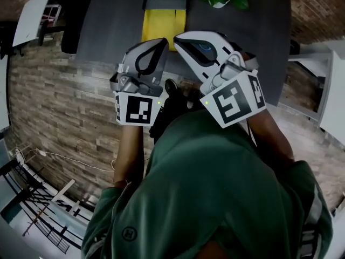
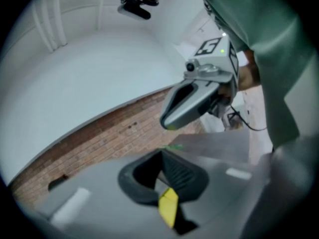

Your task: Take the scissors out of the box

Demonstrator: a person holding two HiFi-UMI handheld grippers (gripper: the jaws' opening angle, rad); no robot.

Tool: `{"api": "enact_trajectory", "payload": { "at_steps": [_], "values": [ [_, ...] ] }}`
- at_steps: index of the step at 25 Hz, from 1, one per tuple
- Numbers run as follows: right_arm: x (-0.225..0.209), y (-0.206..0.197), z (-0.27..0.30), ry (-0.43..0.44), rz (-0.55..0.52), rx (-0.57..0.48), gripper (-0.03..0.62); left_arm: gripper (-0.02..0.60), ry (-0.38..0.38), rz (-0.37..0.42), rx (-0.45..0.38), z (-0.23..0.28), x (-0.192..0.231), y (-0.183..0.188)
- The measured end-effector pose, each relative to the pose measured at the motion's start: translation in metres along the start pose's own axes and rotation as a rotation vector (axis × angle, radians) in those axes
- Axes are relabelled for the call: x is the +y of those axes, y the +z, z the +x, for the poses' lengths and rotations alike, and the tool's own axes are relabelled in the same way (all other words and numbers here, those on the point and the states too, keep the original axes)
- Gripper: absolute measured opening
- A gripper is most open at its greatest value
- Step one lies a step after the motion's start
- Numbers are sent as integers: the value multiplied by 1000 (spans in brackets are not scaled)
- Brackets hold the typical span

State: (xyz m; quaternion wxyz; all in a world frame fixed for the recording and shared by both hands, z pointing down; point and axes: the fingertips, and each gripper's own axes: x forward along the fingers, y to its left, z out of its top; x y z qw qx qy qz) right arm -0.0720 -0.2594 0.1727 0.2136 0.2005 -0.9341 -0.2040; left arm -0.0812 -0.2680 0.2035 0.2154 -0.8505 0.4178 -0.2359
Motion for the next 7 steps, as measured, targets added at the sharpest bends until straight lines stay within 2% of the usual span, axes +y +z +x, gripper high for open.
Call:
{"api": "enact_trajectory", "payload": {
  "at_steps": [7],
  "values": [
    [11, 10, 1, 24, -9, 10, 5, -2, 17, -45, -24, -12, 9, 4]
  ]
}}
